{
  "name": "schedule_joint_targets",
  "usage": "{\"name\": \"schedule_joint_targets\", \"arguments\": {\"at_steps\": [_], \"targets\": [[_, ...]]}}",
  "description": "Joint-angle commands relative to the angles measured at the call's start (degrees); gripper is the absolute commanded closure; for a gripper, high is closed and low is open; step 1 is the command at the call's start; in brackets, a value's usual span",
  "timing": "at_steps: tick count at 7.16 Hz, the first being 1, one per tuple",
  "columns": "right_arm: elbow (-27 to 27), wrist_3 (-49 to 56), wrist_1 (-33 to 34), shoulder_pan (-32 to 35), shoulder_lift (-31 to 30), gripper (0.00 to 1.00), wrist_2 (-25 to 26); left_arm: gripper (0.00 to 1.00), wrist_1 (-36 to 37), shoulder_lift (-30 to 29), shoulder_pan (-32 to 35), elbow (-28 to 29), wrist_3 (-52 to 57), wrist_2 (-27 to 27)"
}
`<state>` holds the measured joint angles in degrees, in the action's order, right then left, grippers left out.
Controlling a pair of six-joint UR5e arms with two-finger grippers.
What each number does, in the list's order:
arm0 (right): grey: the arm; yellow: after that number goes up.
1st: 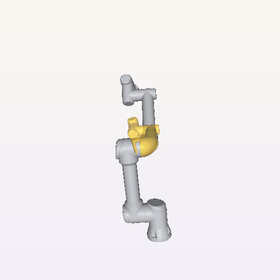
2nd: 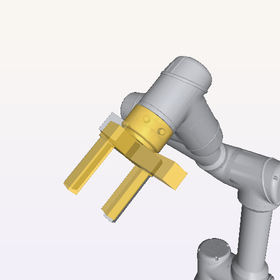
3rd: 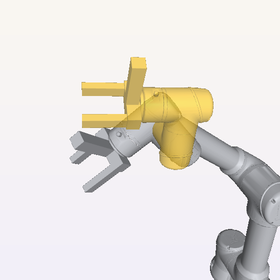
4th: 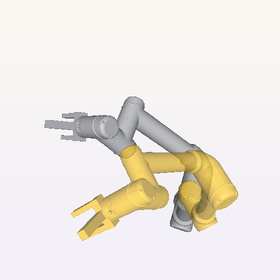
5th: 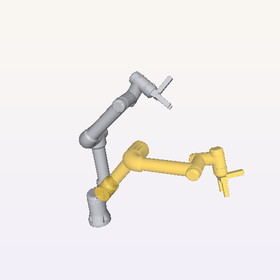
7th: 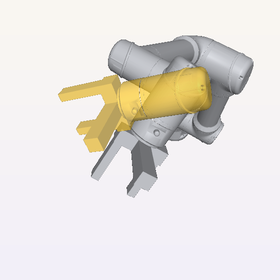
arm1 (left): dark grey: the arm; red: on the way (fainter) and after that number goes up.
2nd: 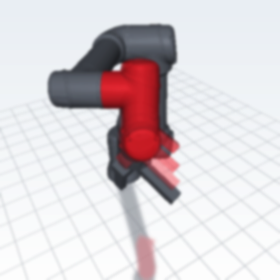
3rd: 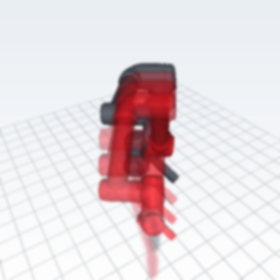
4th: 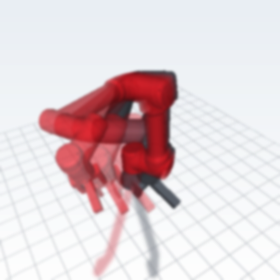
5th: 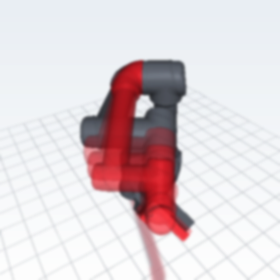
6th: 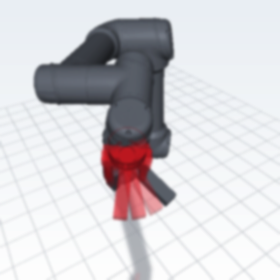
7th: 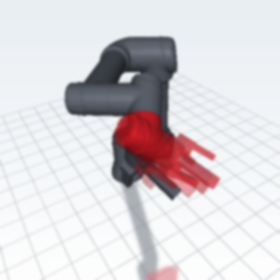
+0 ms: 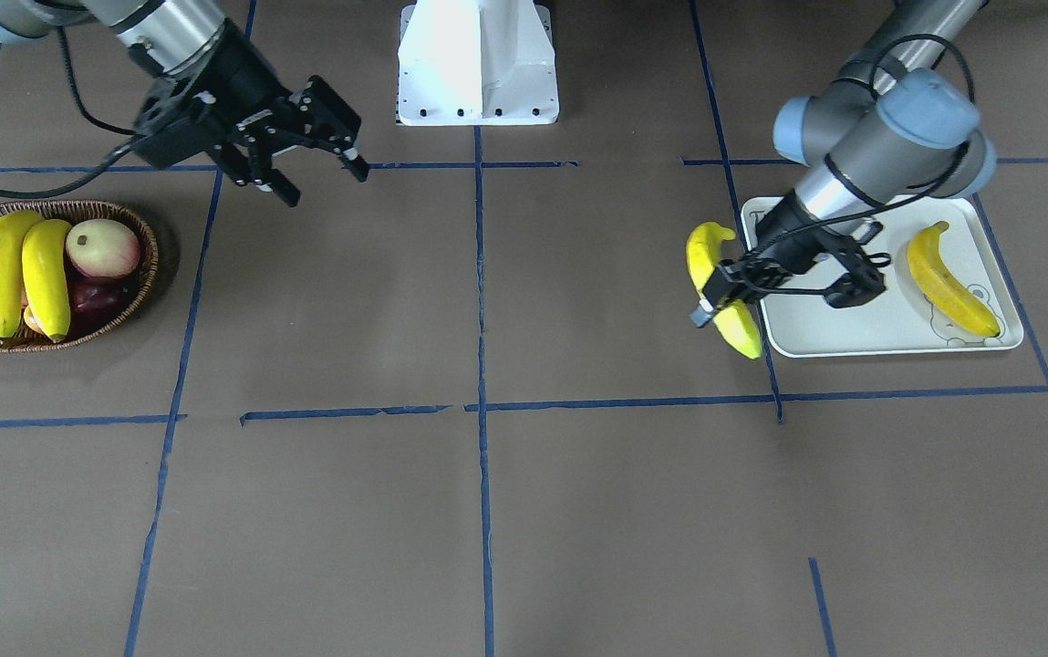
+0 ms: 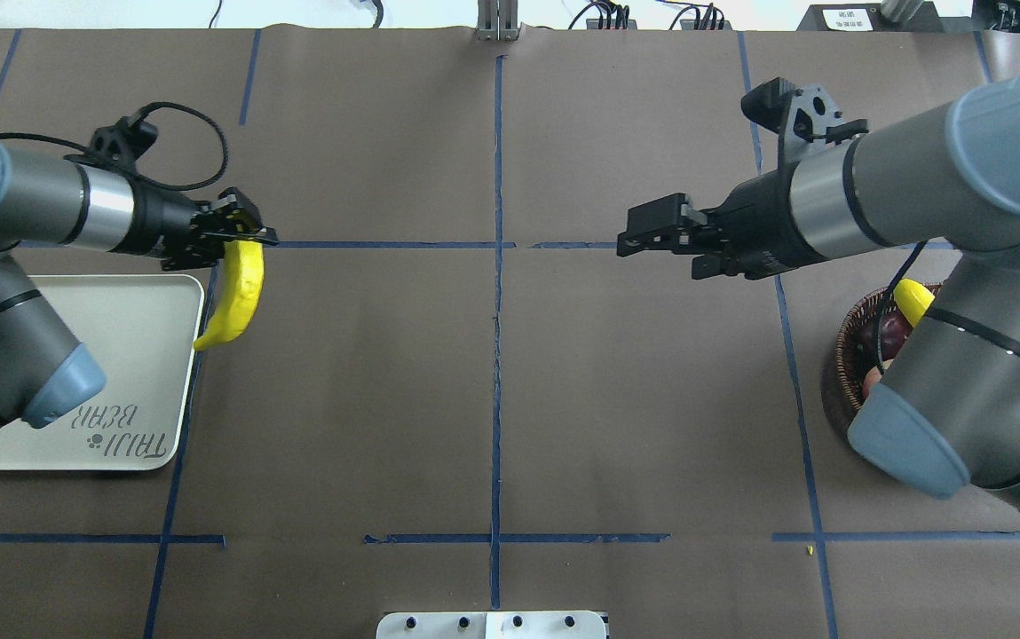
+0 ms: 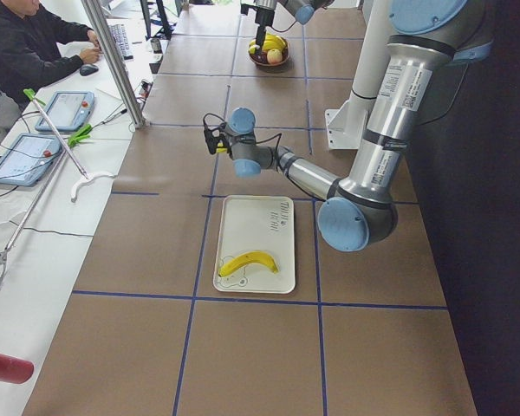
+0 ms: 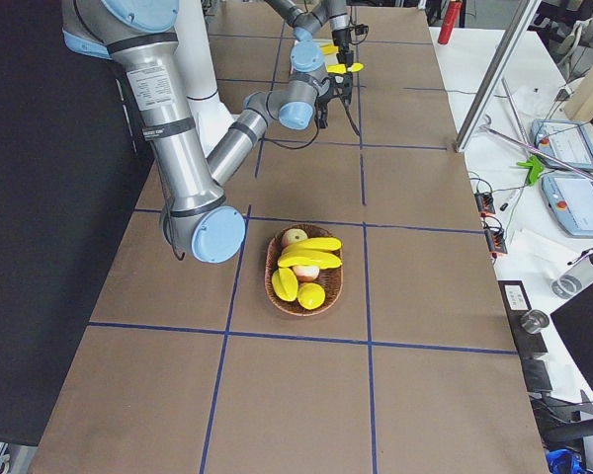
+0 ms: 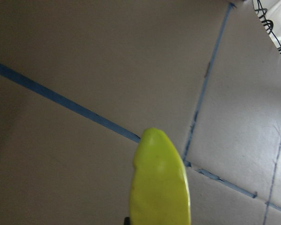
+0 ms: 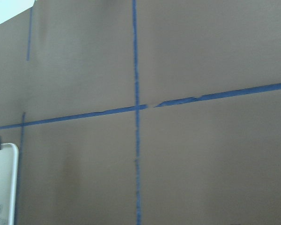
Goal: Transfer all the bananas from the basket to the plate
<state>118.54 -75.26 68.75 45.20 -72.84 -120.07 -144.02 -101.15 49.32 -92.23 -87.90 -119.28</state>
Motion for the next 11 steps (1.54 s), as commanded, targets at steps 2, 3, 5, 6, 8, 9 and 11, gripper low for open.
{"name": "schedule_joint_targets", "arguments": {"at_steps": [2, 3, 5, 6, 8, 9, 11], "targets": [[0.02, 18.69, 0.6, 5.59, -13.08, 0.0, -2.27, 1.0, 0.23, 20.0, 2.62, -2.87, 15.74, 6.3], [-0.15, 20.14, 0.59, 6.04, -13.72, 0.0, -2.62, 1.0, 0.23, 21.59, 2.27, -2.78, 15.74, 6.6], [-0.33, 20.24, 0.59, 6.05, -13.9, 0.0, -2.71, 0.12, 0.14, 21.61, 1.83, -1.91, 15.74, 6.51], [-0.24, 20.24, 0.59, 6.13, -14.51, 0.0, -2.71, 0.0, 0.14, 21.61, 1.57, -1.99, 15.83, 6.51], [-0.24, 20.42, 0.59, 6.13, -17.49, 0.0, -3.15, 0.0, 0.23, 21.52, 1.74, -4.35, 15.83, 5.37], [-0.15, 21.46, 0.24, 6.13, -20.73, 0.0, -3.41, 0.0, 0.4, 21.52, 2.35, -6.97, 15.74, -1.16], [0.02, 35.03, -1.68, 8.41, -30.38, 0.0, -3.32, 0.0, 6.16, 20.04, 10.67, -12.67, 15.74, -13.57]]}}
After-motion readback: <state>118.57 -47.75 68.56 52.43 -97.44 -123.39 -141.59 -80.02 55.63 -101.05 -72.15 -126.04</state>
